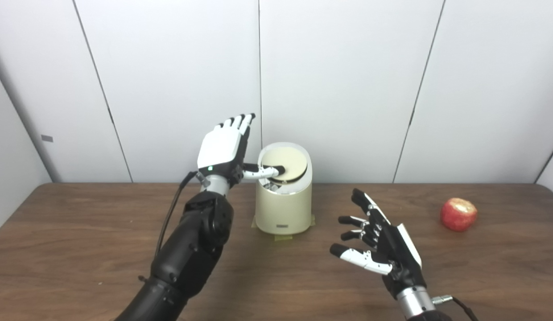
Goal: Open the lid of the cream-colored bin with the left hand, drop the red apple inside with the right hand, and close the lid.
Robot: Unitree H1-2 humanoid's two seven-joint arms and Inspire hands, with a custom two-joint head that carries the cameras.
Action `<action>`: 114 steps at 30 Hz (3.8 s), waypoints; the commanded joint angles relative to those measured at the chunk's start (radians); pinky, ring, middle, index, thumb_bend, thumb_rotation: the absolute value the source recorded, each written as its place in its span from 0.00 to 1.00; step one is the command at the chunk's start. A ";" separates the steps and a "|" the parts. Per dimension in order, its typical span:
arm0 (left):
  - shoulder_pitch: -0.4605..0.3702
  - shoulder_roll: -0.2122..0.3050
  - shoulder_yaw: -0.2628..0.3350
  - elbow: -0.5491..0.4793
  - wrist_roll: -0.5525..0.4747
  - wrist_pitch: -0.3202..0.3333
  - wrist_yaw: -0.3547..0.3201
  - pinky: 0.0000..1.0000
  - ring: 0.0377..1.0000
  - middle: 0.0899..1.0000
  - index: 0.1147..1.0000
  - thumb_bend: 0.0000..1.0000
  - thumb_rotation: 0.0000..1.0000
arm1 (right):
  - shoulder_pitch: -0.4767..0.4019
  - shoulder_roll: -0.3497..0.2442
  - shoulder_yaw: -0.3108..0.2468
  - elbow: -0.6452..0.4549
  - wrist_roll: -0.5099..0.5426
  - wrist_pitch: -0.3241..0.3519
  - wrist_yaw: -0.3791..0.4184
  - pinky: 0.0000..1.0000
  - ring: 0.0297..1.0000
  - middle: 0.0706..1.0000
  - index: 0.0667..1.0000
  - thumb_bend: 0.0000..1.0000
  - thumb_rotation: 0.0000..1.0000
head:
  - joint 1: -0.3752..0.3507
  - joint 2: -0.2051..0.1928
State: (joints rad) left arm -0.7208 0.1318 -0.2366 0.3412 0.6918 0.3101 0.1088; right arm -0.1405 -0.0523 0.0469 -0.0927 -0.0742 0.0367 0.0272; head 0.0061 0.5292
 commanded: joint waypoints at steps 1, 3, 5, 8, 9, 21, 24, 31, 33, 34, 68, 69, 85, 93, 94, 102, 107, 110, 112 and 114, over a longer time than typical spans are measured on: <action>-0.045 -0.011 0.059 -0.056 -0.080 -0.001 -0.002 0.99 1.00 1.00 1.00 0.96 0.51 | -0.036 -0.003 0.001 -0.020 0.001 -0.034 0.005 0.58 0.74 0.93 0.90 0.69 0.29 | 0.000 0.000; -0.032 -0.026 0.114 -0.094 -0.160 0.007 -0.028 0.97 1.00 1.00 1.00 0.95 0.51 | -0.036 -0.005 0.003 -0.019 -0.003 -0.033 0.005 0.58 0.74 0.93 0.91 0.69 0.29 | 0.001 0.000; -0.017 -0.039 0.169 -0.138 -0.248 0.023 -0.059 0.92 1.00 1.00 1.00 0.93 0.49 | -0.035 -0.005 0.003 -0.019 -0.003 -0.031 0.005 0.58 0.74 0.93 0.91 0.69 0.30 | 0.001 0.000; 0.015 -0.040 0.214 -0.204 -0.324 0.041 -0.085 0.89 1.00 1.00 1.00 0.90 0.47 | -0.034 -0.003 0.002 -0.022 0.003 -0.027 0.007 0.58 0.75 0.94 0.91 0.68 0.30 | -0.002 0.000; 0.030 -0.035 0.218 -0.227 -0.336 0.045 -0.091 0.92 1.00 1.00 1.00 0.89 0.47 | -0.033 -0.003 0.001 -0.023 0.003 -0.024 0.007 0.58 0.75 0.94 0.91 0.68 0.30 | -0.002 0.001; 0.350 -0.060 0.267 -0.400 -0.507 -0.129 -0.080 0.79 0.83 0.85 0.88 0.74 0.38 | -0.027 -0.012 -0.003 -0.017 -0.043 -0.047 -0.014 0.58 0.75 0.93 0.92 0.70 0.27 | -0.006 0.006; 0.413 -0.079 0.275 -0.407 -0.581 -0.194 -0.097 0.68 0.80 0.84 0.88 0.72 0.37 | -0.019 -0.013 -0.008 -0.023 -0.057 -0.049 -0.018 0.59 0.76 0.92 0.91 0.70 0.27 | -0.015 0.007; 0.503 -0.076 0.243 -0.416 -0.595 -0.292 -0.118 0.69 0.79 0.82 0.86 0.74 0.42 | -0.014 -0.034 -0.030 -0.030 -0.118 -0.084 -0.058 0.63 0.77 0.92 0.92 0.72 0.27 | -0.029 0.003; 0.513 -0.075 0.239 -0.402 -0.594 -0.312 -0.118 0.70 0.79 0.81 0.86 0.75 0.43 | -0.028 -0.061 -0.036 -0.031 -0.172 -0.082 -0.076 0.62 0.77 0.92 0.92 0.72 0.27 | -0.043 -0.002; 0.516 -0.074 0.236 -0.395 -0.591 -0.316 -0.117 0.71 0.80 0.82 0.86 0.75 0.43 | -0.037 -0.081 -0.034 -0.035 -0.215 -0.071 -0.081 0.60 0.75 0.91 0.92 0.74 0.29 | -0.066 -0.008; 0.520 0.010 0.252 -0.371 -0.620 -0.334 -0.142 0.77 0.83 0.86 0.88 0.48 0.13 | -0.412 -0.486 -0.119 0.161 -0.677 0.433 0.170 0.61 0.86 0.95 0.92 0.83 0.27 | -0.401 -0.142; 0.521 0.010 0.252 -0.374 -0.617 -0.333 -0.142 0.76 0.83 0.86 0.88 0.48 0.12 | -0.418 -0.489 -0.113 0.186 -0.679 0.433 0.167 0.62 0.86 0.95 0.93 0.84 0.29 | -0.401 -0.142; 0.534 0.008 0.243 -0.433 -0.607 -0.286 -0.153 0.80 0.84 0.86 0.88 0.48 0.11 | -0.465 -0.485 -0.096 0.398 -0.700 0.433 0.359 0.64 0.87 0.99 1.00 0.94 0.36 | -0.411 -0.130; 0.542 0.005 0.244 -0.462 -0.612 -0.253 -0.159 0.79 0.84 0.86 0.88 0.49 0.11 | -0.463 -0.488 -0.071 0.465 -0.613 0.424 0.260 0.61 0.84 0.99 1.00 0.90 0.32 | -0.403 -0.117; 0.542 0.004 0.245 -0.463 -0.613 -0.254 -0.159 0.78 0.84 0.86 0.87 0.49 0.10 | -0.463 -0.492 -0.063 0.470 -0.607 0.423 0.253 0.61 0.84 0.99 1.00 0.90 0.32 | -0.402 -0.114; 0.546 0.005 0.240 -0.468 -0.615 -0.246 -0.167 0.79 0.84 0.86 0.87 0.48 0.09 | -0.452 -0.506 -0.010 0.492 -0.579 0.401 0.195 0.62 0.82 0.95 0.96 0.89 0.31 | -0.399 -0.108; 0.550 0.004 0.237 -0.472 -0.610 -0.238 -0.167 0.78 0.84 0.86 0.86 0.48 0.08 | -0.449 -0.511 0.016 0.514 -0.563 0.384 0.159 0.61 0.79 0.91 0.92 0.86 0.27 | -0.393 -0.100; 0.551 0.005 0.235 -0.471 -0.610 -0.235 -0.168 0.79 0.85 0.86 0.86 0.49 0.10 | -0.442 -0.506 0.022 0.520 -0.552 0.363 0.124 0.60 0.75 0.85 0.89 0.84 0.23 | -0.390 -0.096; 0.552 0.009 0.229 -0.471 -0.596 -0.235 -0.166 0.78 0.84 0.86 0.85 0.50 0.12 | -0.438 -0.500 0.023 0.521 -0.540 0.366 0.114 0.60 0.73 0.81 0.87 0.82 0.21 | -0.386 -0.092; 0.552 0.014 0.223 -0.468 -0.583 -0.244 -0.166 0.77 0.84 0.85 0.84 0.51 0.11 | -0.434 -0.500 0.026 0.524 -0.524 0.358 0.108 0.60 0.71 0.77 0.85 0.80 0.18 | -0.385 -0.091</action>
State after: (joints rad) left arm -0.1448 0.1374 -0.0102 -0.0966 0.0960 0.0845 -0.0561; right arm -0.5404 -0.5314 0.0760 0.4366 -0.6097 0.4213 0.1547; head -0.3774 0.4372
